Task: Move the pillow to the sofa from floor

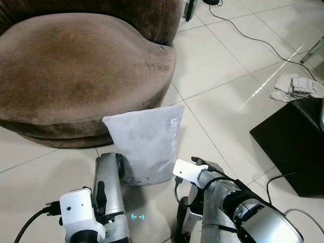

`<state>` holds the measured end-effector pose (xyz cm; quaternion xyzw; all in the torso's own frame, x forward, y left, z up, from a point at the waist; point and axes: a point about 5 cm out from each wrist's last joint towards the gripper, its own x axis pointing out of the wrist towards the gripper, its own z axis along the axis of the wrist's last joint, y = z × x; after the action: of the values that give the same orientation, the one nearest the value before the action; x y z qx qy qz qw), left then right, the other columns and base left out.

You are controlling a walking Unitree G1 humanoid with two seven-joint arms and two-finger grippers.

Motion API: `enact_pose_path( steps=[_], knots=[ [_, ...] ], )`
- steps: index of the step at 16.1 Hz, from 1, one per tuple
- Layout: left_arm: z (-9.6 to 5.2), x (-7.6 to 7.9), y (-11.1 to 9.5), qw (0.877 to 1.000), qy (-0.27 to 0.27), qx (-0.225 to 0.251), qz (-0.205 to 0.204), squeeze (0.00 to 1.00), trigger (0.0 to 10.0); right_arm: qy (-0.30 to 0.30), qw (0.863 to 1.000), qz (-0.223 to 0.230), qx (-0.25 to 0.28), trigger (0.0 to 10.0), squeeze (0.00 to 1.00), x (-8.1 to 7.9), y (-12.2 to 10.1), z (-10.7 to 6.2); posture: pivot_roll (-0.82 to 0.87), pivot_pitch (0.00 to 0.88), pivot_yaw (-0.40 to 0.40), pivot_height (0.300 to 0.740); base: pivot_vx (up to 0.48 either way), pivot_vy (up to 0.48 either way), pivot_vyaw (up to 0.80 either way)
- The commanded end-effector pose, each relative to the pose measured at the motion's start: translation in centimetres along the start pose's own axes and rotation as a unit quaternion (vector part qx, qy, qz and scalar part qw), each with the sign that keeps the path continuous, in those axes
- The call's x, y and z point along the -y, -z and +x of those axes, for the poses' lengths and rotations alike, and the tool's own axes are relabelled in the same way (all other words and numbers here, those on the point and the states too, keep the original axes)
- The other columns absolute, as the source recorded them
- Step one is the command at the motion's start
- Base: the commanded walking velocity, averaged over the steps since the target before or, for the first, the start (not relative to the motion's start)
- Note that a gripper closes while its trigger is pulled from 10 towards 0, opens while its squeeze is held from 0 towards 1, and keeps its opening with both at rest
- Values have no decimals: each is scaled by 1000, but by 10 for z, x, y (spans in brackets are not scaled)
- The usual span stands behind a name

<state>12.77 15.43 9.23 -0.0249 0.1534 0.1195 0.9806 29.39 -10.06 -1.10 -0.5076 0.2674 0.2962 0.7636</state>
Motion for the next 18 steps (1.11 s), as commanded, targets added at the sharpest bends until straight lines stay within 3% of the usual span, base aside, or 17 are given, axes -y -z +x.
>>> enact_pose_path(
  steps=[1,3,4,5,6,7,8,9,10,11,12,15,17,18],
  knots=[
    [-1,0,2,1000,-6,-7,1,0,10000,-15,999,-2,-44,10000,0,-7,25,-3,306,293,-171,485,0,0,0],
    [1,-1,5,1000,-10,-11,2,0,10000,-15,999,-2,-42,10000,0,-7,24,-2,303,291,-168,485,0,0,0],
    [34,-12,31,995,-30,-43,81,0,10000,-12,999,3,-38,10000,0,-5,22,-2,284,291,-164,485,0,0,0],
    [38,-13,34,994,-33,-46,89,0,10000,-11,999,3,-38,10000,0,-5,22,-2,284,291,-164,485,0,0,0],
    [84,-31,88,980,-39,-168,99,0,10000,-12,999,3,-37,10000,0,-5,21,-2,270,293,-171,485,0,0,0],
    [99,-42,105,970,-50,-219,93,0,10000,-12,999,3,-37,10000,0,-5,21,-2,270,293,-171,485,0,0,0],
    [114,-61,111,966,-18,-227,122,0,10000,-13,999,-1,-35,10000,0,-5,21,-2,209,283,-183,485,0,0,0],
    [105,-95,130,932,-43,-299,200,0,10000,-14,999,-6,-37,10000,0,-5,23,-2,209,283,-183,485,0,0,0],
    [97,-102,136,924,-60,-315,206,0,10000,-13,999,-7,-37,10000,0,-5,24,-2,179,276,-178,485,0,0,0],
    [97,-96,136,934,-62,-302,178,0,10000,-13,999,-5,-37,10000,0,-5,25,-3,181,280,-184,485,0,0,0],
    [100,-80,140,939,-34,-290,183,0,10000,-15,999,-7,-38,10000,0,-6,26,-3,181,280,-184,485,0,0,0],
    [112,-60,136,952,3,-254,172,0,10000,-18,999,-15,-34,10000,0,-8,25,-3,176,278,-190,485,0,0,0],
    [114,-34,130,969,48,-200,140,0,10000,-19,999,-11,-32,10000,0,-10,23,-2,180,274,-189,485,0,0,0],
    [114,-31,130,970,53,-195,136,0,10000,-19,999,-11,-32,10000,0,-10,23,-2,188,271,-188,485,0,0,0]
  ],
)
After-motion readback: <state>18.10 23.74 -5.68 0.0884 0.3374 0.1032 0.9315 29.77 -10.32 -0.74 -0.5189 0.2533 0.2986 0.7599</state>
